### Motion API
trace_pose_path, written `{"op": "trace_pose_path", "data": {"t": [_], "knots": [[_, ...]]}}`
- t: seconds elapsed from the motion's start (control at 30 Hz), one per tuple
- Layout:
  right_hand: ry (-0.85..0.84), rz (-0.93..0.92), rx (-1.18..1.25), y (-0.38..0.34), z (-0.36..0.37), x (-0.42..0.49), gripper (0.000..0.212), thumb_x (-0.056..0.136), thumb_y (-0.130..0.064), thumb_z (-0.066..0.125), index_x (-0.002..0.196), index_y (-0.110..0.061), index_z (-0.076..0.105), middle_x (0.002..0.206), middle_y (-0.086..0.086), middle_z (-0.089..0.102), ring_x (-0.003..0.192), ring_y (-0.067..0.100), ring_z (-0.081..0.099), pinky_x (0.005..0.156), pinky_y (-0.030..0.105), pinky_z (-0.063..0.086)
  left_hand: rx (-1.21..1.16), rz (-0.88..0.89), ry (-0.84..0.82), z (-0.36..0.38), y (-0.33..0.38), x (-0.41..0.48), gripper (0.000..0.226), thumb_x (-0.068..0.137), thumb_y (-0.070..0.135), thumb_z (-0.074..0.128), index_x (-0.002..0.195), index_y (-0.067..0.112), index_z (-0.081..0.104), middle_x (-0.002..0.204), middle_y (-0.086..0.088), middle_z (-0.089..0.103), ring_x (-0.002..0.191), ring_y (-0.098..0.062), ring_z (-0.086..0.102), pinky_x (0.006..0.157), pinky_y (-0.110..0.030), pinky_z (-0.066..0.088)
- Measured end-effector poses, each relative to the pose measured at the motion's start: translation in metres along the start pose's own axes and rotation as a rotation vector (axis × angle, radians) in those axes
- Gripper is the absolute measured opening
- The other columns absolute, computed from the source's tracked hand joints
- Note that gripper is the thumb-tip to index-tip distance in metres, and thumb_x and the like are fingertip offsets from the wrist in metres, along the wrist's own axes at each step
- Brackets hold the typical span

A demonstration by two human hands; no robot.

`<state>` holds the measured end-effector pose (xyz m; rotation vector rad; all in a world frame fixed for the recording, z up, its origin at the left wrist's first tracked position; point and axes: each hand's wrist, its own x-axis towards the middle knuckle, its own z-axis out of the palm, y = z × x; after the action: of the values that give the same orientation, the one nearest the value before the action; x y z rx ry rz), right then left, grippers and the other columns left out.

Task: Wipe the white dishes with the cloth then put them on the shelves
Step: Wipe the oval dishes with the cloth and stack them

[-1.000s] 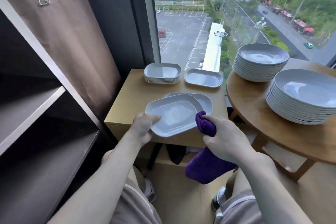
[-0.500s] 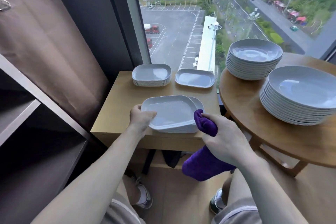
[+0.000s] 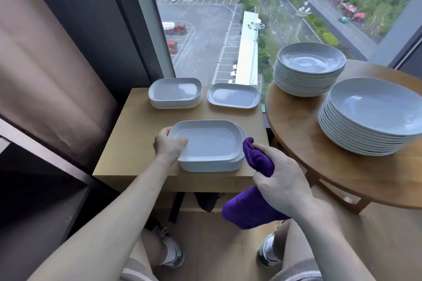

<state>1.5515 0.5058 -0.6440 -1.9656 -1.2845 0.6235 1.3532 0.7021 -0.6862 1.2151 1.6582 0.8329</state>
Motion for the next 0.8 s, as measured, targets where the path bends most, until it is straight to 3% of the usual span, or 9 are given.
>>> {"op": "trace_pose_path", "data": {"t": [0.2,0.33,0.4,0.5,0.57,0.63,0.73,0.8], "knots": [[0.014,0.016,0.007,0.01,0.001,0.015,0.066,0.07,-0.036,0.051,0.135,-0.046,0.055,0.118,-0.028,0.065,0.104,0.0,0.059,0.083,0.021,0.045,0.0,0.048,-0.026,0.013,-0.014,0.004,0.04,0.082,0.007,0.075,0.119,0.019,0.064,0.119,-0.007,0.069,0.11,-0.029,0.068,0.093,-0.042,0.059],[0.018,0.022,0.04,0.014,0.0,0.03,0.065,0.068,-0.038,0.049,0.132,-0.048,0.056,0.115,-0.033,0.064,0.104,-0.005,0.057,0.082,0.018,0.042,0.168,0.097,-0.043,0.012,-0.014,0.014,0.052,0.084,0.018,0.078,0.132,0.018,0.058,0.13,-0.004,0.057,0.129,-0.027,0.052,0.11,-0.046,0.048],[0.008,0.022,0.049,0.015,-0.003,0.038,0.062,0.068,-0.035,0.051,0.128,-0.05,0.057,0.107,-0.04,0.062,0.103,-0.012,0.055,0.079,0.012,0.04,0.263,0.19,0.012,0.011,-0.002,0.022,0.053,0.089,0.026,0.076,0.137,0.017,0.055,0.128,0.001,0.048,0.132,-0.022,0.044,0.114,-0.038,0.039],[0.011,0.007,0.051,0.015,-0.011,0.053,0.058,0.067,-0.03,0.052,0.121,-0.053,0.056,0.104,-0.046,0.058,0.1,-0.014,0.054,0.078,0.012,0.04,0.28,0.294,-0.002,0.02,0.033,0.038,0.03,0.093,0.024,0.067,0.122,0.019,0.064,0.117,0.004,0.06,0.119,-0.02,0.055,0.101,-0.032,0.045],[0.013,0.001,0.049,0.014,-0.017,0.065,0.059,0.066,-0.03,0.053,0.121,-0.052,0.057,0.103,-0.044,0.059,0.097,-0.011,0.056,0.078,0.015,0.041,0.29,0.267,-0.086,0.038,0.057,0.054,0.015,0.092,0.02,0.062,0.106,0.019,0.069,0.103,0.002,0.068,0.1,-0.021,0.063,0.089,-0.031,0.051],[0.012,0.001,0.034,0.013,-0.025,0.078,0.061,0.066,-0.03,0.054,0.123,-0.051,0.059,0.101,-0.042,0.061,0.095,-0.009,0.057,0.076,0.016,0.041,0.325,0.209,-0.199,0.065,0.075,0.072,0.009,0.092,0.016,0.059,0.095,0.017,0.067,0.091,-0.002,0.065,0.081,-0.024,0.058,0.074,-0.03,0.049],[0.006,0.0,-0.002,0.01,-0.038,0.102,0.06,0.067,-0.03,0.054,0.124,-0.048,0.061,0.096,-0.031,0.066,0.092,-0.004,0.058,0.076,0.02,0.043,0.319,0.048,-0.306,0.107,0.086,0.097,0.006,0.096,0.013,0.056,0.097,0.007,0.057,0.087,-0.012,0.062,0.067,-0.025,0.06,0.062,-0.028,0.049],[0.001,-0.001,-0.03,0.008,-0.044,0.115,0.062,0.068,-0.031,0.053,0.127,-0.046,0.06,0.099,-0.027,0.066,0.092,-0.001,0.058,0.077,0.025,0.043,0.3,-0.06,-0.32,0.129,0.085,0.113,0.015,0.099,0.015,0.054,0.108,0.003,0.053,0.086,-0.016,0.061,0.07,-0.025,0.065,0.06,-0.03,0.055]]}}
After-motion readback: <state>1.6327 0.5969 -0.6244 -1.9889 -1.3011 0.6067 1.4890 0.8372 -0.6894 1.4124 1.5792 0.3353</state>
